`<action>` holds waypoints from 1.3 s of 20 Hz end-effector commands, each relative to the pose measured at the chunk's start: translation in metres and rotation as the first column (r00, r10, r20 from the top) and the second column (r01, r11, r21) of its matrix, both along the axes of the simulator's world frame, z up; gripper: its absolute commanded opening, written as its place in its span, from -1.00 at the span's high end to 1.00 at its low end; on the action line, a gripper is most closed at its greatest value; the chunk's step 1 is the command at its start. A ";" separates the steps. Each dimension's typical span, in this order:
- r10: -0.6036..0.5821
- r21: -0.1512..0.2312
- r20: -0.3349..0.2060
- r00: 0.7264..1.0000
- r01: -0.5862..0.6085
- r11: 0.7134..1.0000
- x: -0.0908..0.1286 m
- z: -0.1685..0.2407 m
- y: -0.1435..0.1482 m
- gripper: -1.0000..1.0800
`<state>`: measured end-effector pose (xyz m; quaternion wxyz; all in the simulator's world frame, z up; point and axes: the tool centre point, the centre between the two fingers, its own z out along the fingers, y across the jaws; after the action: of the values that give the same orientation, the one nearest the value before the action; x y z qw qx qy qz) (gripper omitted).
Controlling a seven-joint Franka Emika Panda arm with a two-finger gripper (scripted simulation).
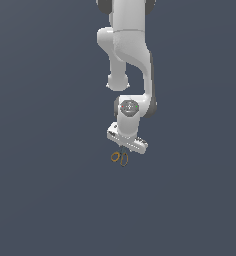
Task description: Pick up the object and move it to a goal position.
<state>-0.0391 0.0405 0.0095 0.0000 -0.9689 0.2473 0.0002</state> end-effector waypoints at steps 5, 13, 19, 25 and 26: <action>0.000 0.000 0.000 1.000 0.000 1.000 0.000 -0.002 0.000 1.00; -0.001 0.000 0.000 1.000 0.001 1.000 0.001 0.005 0.005 1.00; -0.001 0.000 0.000 1.000 0.001 1.000 0.005 0.029 0.034 1.00; -0.001 -0.001 0.000 1.000 0.001 1.000 0.012 0.069 0.083 1.00; -0.001 -0.001 0.000 1.000 0.001 1.000 0.014 0.077 0.092 1.00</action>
<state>-0.0274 0.1184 0.0741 -0.0004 -0.9688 0.2480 0.0004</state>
